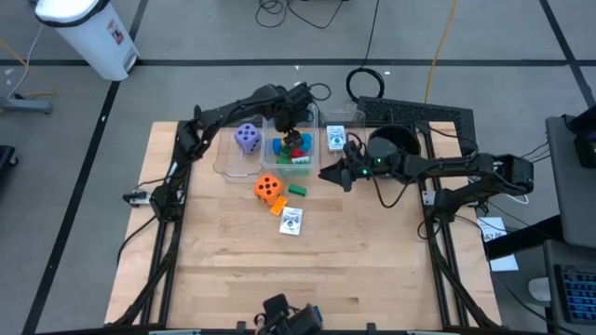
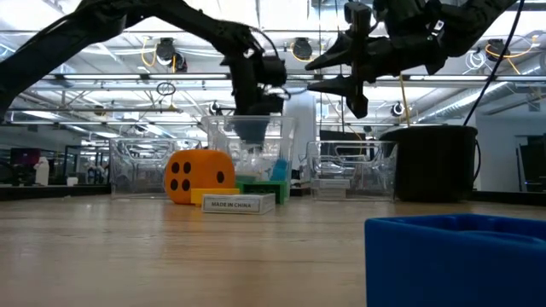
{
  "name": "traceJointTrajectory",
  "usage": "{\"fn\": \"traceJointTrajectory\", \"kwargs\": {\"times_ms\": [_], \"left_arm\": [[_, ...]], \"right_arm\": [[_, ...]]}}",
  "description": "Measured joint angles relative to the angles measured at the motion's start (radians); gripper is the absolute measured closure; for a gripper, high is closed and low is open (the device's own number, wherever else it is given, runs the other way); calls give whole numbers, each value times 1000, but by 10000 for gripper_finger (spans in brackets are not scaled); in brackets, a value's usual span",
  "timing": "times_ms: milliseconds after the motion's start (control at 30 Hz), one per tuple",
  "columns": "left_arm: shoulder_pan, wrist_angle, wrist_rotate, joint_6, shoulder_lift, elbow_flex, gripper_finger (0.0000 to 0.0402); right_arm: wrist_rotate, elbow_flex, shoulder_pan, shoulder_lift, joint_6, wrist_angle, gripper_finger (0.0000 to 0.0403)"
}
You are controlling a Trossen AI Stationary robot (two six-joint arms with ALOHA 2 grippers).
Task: Pick & Place Toys
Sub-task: Put the black playing card box into the right transparent bin
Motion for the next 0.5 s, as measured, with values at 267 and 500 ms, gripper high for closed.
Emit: {"fn": "traceJointTrajectory", "kwargs": {"times_ms": [267, 500], "left_arm": [[-41, -7, 3, -3, -88, 121, 133], [-66, 13, 61, -111, -236, 207, 133]], "right_arm": [[0, 0, 25, 0, 0, -1, 248], [-1, 0, 42, 0, 30, 17, 248]]}}
